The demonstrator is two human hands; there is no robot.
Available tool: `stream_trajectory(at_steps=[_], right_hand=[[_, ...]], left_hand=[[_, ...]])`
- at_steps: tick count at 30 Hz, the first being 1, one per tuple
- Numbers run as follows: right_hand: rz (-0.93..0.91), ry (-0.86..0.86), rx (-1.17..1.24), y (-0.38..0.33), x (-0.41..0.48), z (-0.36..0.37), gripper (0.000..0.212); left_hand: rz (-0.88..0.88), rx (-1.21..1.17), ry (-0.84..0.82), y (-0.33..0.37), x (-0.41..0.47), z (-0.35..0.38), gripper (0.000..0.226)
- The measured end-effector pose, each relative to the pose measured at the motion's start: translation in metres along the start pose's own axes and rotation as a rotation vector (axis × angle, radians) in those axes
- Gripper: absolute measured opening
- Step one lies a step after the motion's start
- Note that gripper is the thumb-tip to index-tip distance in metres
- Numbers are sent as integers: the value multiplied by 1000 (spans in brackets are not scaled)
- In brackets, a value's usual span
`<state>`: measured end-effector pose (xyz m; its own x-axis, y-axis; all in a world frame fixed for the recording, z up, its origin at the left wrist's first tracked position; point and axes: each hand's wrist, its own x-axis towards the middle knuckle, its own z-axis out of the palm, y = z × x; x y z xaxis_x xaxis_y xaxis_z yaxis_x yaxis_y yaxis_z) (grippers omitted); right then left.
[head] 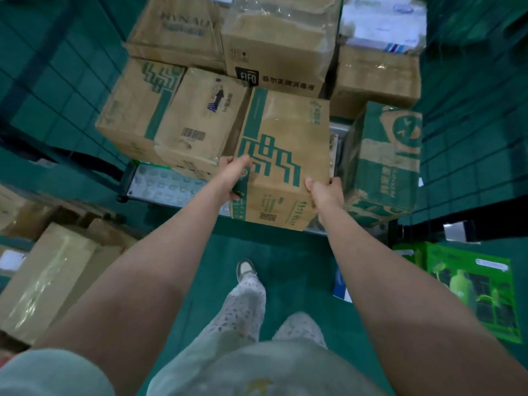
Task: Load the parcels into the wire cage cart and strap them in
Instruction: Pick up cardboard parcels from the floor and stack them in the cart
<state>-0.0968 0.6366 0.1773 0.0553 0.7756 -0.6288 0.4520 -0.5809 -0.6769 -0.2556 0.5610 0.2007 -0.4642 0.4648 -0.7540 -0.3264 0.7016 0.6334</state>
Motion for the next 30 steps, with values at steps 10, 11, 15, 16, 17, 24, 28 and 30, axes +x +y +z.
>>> stream_trajectory(at_steps=[10,11,15,16,17,24,28,30], right_hand=[[17,64,-59,-18,103,65,44],[9,60,-68,-17,111,70,44],[16,40,-43,-10,138,97,44],[11,42,-21,-7,143,103,43],[5,45,6,-4,150,110,41],[8,-2,-116,21,182,139,33],[12,10,-140,27,197,144,35],[18,22,-145,25,200,146,51]], left_hand=[[-103,47,8,35,123,12,69],[-112,39,12,35,132,14,77],[-129,84,74,15,195,15,101],[-133,112,90,11,203,16,106],[-128,134,98,12,204,16,110],[-28,187,96,11,209,30,90],[-1,228,109,-7,221,38,83],[5,263,138,-8,227,45,75]])
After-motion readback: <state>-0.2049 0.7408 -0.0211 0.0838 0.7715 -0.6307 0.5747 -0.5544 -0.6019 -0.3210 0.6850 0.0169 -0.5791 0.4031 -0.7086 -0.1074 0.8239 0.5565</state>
